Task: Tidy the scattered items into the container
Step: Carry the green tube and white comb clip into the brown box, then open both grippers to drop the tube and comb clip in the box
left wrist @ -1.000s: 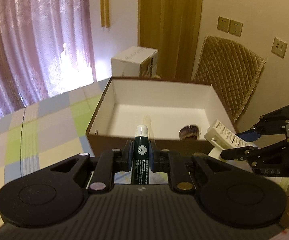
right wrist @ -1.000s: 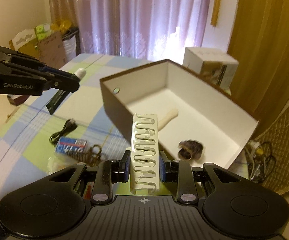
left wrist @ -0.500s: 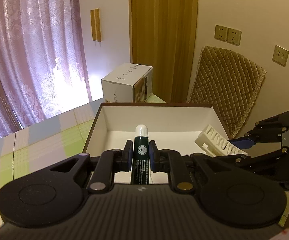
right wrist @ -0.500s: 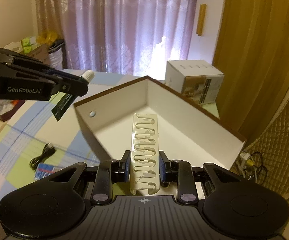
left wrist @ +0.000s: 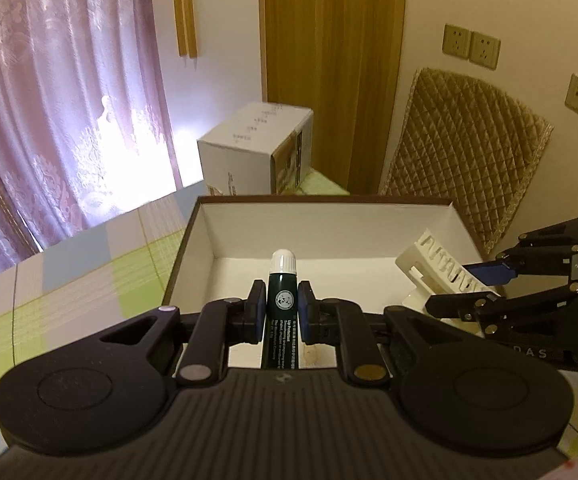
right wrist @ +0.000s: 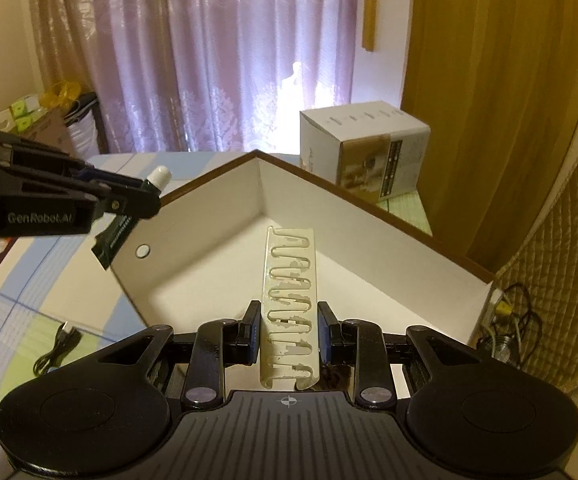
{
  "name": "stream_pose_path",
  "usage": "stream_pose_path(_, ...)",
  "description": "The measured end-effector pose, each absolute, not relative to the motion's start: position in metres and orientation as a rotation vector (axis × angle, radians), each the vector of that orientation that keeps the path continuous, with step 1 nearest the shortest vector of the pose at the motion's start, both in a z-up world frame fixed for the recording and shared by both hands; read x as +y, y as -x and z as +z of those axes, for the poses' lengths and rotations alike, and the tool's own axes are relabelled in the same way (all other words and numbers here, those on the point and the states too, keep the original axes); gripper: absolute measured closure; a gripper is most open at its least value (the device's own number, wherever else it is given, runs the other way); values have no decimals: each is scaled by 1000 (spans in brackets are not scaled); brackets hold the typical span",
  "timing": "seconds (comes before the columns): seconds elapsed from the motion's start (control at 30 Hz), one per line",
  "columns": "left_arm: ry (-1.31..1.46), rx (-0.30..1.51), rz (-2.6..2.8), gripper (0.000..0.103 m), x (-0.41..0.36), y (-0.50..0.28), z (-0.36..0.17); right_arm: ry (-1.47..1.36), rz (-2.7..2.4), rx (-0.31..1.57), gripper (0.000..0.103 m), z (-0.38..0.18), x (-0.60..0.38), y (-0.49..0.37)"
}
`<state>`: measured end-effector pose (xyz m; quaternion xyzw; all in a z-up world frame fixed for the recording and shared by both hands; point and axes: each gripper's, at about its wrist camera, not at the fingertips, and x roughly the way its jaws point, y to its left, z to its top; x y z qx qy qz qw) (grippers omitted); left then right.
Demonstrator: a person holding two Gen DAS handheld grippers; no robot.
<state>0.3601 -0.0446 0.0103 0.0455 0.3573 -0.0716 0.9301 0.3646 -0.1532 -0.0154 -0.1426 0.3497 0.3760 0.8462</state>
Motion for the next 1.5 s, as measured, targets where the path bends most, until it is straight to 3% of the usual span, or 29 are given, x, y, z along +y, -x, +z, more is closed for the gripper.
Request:
stream_pose_path(0.93,-77,1128,-146,90,-29,-453,-102,319,762,996,78,-100,-105,-410)
stream_pose_path(1.5,-130,1119,-145,89,-27,-443,-98,329,753,1032,78,-108,-99,-407)
